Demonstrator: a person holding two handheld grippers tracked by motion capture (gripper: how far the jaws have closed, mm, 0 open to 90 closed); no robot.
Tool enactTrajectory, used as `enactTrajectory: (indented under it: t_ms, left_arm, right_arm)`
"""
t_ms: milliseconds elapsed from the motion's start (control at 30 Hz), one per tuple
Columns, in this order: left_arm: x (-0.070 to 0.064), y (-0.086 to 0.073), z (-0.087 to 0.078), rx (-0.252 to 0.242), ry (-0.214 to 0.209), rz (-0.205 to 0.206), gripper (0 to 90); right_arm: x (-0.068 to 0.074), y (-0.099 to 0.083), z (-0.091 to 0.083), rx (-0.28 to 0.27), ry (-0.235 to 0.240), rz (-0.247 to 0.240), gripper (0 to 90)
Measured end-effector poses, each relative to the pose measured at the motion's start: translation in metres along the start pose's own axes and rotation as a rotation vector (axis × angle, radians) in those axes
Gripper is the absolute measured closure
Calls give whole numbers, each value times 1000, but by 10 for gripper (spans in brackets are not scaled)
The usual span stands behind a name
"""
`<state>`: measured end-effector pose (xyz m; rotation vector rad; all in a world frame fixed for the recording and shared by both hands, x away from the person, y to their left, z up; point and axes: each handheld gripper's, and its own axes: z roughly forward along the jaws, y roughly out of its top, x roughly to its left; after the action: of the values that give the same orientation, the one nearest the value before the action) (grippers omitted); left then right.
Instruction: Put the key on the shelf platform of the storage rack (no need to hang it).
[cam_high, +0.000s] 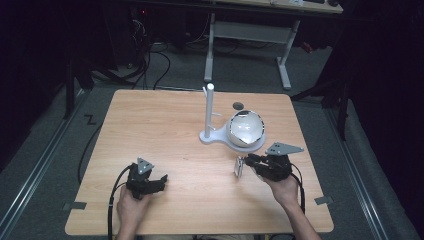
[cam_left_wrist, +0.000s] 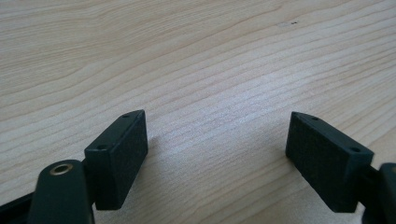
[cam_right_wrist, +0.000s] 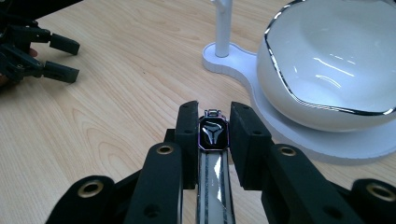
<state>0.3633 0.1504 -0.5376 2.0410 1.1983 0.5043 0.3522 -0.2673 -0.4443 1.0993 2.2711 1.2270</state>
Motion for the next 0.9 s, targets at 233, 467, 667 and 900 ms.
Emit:
enactTrajectory:
  t_ms: [233, 467, 667, 900]
  left_arm:
    - [0, 0, 0, 0, 0, 0, 213]
    - [0, 0, 0, 0, 0, 0, 213]
    - [0, 0, 0, 0, 0, 0, 213]
    - [0, 0, 0, 1, 0, 1, 213]
  right_arm:
    - [-8, -2, -14, 7, -33, 7, 744]
    - [-16, 0, -29, 6, -59, 14, 744]
    - [-23, 5, -38, 1, -72, 22, 744]
    - [-31, 13, -49, -6, -88, 31, 744]
